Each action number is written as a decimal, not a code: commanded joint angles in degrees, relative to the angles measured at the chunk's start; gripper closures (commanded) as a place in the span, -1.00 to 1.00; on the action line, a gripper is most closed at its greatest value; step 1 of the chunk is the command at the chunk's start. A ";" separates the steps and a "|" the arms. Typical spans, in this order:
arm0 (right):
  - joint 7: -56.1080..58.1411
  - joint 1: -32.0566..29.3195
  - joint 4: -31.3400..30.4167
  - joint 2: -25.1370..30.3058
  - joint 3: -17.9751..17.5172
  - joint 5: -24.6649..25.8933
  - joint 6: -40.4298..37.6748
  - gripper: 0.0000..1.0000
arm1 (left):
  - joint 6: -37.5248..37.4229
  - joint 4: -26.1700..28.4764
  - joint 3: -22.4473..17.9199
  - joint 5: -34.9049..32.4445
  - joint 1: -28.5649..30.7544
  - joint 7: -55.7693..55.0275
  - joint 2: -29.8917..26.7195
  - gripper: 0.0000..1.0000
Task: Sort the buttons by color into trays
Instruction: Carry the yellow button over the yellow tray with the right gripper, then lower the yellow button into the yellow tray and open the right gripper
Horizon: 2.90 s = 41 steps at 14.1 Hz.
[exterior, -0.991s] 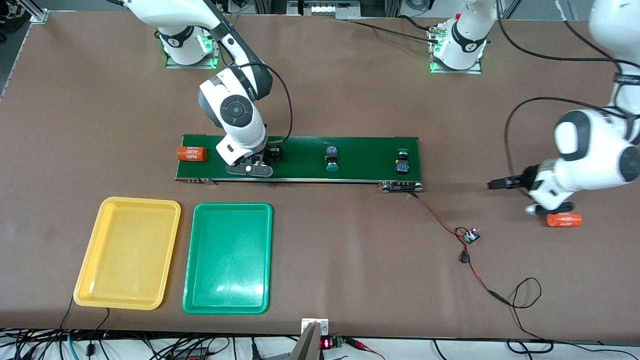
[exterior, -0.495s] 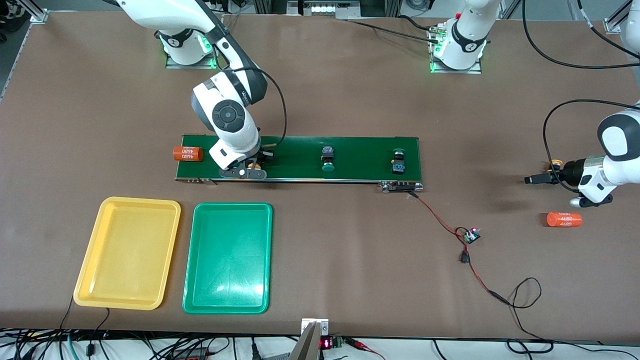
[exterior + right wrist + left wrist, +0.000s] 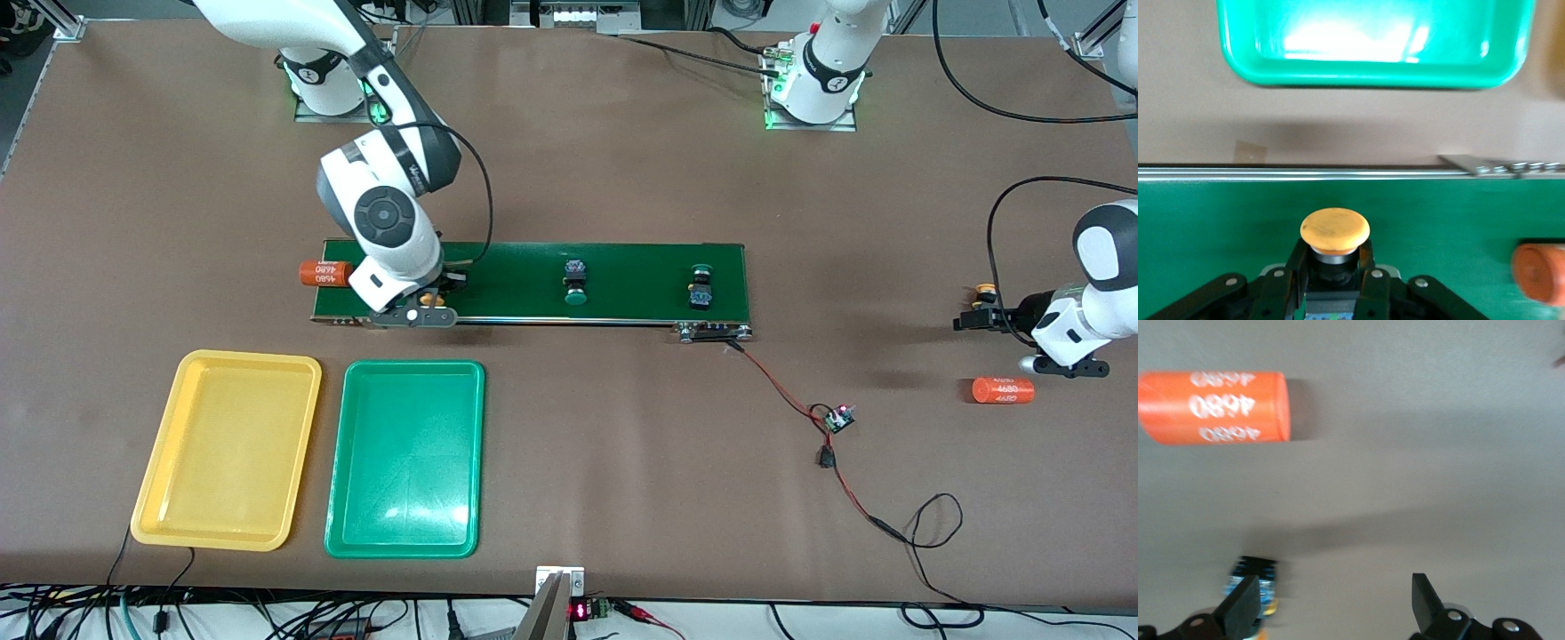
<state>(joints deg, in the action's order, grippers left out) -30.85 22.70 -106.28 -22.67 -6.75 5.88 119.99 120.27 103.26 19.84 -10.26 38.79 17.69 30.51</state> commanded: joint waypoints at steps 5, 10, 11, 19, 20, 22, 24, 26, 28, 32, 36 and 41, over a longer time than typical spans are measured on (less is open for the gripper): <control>20.71 -11.16 0.10 5.80 1.48 2.89 -3.45 0.60 | -1.09 -4.29 0.11 -6.43 -0.65 7.97 3.49 -1.00; 27.60 -18.73 -0.07 5.36 1.48 10.02 1.99 0.60 | -1.00 -4.20 0.11 -6.43 1.20 13.78 5.60 -1.00; 28.30 -19.53 0.01 5.01 1.48 10.81 3.22 0.60 | -1.00 -4.38 0.11 -6.52 1.46 13.86 5.87 -1.00; 32.26 -27.18 0.02 -2.02 1.48 25.65 25.35 0.60 | -1.00 -3.50 -0.06 -7.05 4.63 18.26 6.31 -1.00; 32.26 -28.23 0.10 -3.33 1.48 28.19 28.69 0.60 | -1.00 -3.41 -0.15 -7.31 5.15 18.17 6.75 -1.00; 32.26 -31.73 1.15 -7.10 1.48 33.82 36.15 0.59 | -1.00 -2.80 -0.07 -7.31 6.38 18.17 6.93 -1.00; 32.26 -34.64 1.51 -10.10 1.39 36.12 41.61 0.60 | -0.91 -1.57 -0.15 -7.31 6.56 17.91 6.93 -1.00; 32.26 -35.97 1.51 -12.39 1.48 36.92 46.10 0.58 | -0.83 -1.04 -0.15 -7.31 6.92 17.30 7.01 -1.00; 32.17 -36.24 1.51 -13.54 1.48 36.83 47.61 0.42 | -0.83 -0.87 -0.15 -7.31 6.92 17.29 6.93 -1.00; 32.26 -36.24 1.51 -14.24 1.48 36.92 48.14 -0.75 | 0.31 -0.25 -0.15 -7.40 7.00 18.08 7.01 -0.53; 32.35 -36.15 1.42 -13.72 1.48 37.19 48.23 -0.85 | 1.46 0.45 -0.15 -8.63 7.18 18.35 7.01 0.18; 27.37 -34.92 -3.23 -7.76 1.04 36.48 42.03 -0.85 | 0.50 0.72 0.55 -8.63 7.97 18.35 5.44 1.00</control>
<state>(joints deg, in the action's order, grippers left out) -0.02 -12.84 -106.29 -35.01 -5.17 42.00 166.58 120.79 102.68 19.34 -17.36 45.78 35.35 37.88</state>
